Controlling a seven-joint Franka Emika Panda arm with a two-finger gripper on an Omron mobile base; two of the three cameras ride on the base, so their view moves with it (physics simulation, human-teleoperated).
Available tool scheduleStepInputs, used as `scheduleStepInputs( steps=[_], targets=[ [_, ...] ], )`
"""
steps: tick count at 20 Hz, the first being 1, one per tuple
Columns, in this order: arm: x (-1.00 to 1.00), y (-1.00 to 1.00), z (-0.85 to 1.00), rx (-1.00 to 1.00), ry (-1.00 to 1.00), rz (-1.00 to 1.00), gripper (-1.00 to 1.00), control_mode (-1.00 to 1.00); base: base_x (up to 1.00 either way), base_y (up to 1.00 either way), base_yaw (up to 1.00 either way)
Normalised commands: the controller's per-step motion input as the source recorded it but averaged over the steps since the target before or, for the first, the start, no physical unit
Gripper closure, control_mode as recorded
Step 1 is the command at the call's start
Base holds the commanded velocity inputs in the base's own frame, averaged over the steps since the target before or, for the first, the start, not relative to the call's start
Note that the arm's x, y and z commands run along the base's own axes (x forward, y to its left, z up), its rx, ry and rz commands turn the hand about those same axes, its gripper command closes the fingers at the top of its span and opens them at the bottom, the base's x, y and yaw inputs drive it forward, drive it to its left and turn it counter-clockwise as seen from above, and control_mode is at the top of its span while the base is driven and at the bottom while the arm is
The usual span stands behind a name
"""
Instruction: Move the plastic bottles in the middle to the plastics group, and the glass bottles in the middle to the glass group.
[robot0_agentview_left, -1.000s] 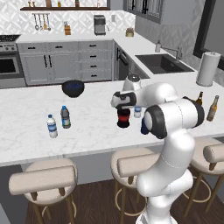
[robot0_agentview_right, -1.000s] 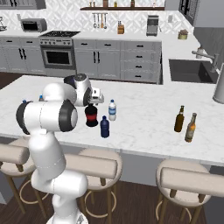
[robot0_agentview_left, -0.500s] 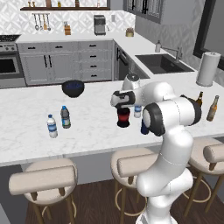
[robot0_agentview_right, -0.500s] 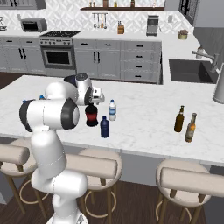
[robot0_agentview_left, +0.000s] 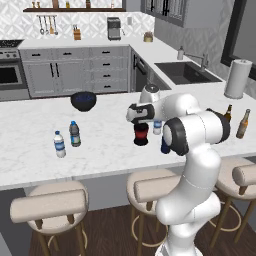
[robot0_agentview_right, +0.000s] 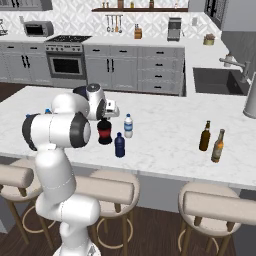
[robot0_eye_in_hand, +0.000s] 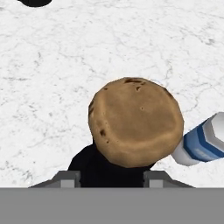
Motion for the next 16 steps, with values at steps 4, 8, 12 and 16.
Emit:
scheduleStepInputs(
  steps=[4, 8, 12, 16],
  targets=[
    [0.0, 0.0, 0.0, 0.0, 0.0, 0.0, 1.0, -1.0, 0.0, 0.0, 0.0],
    [-0.06, 0.0, 0.0, 0.0, 0.0, 0.0, 1.0, -1.0, 0.0, 0.0, 0.0],
    [-0.8, 0.0, 0.12, 0.0, 0.0, 0.0, 1.0, -1.0, 0.0, 0.0, 0.0],
    [-1.0, 0.0, 0.21, 0.0, 0.0, 0.0, 1.0, -1.0, 0.0, 0.0, 0.0]
  ],
)
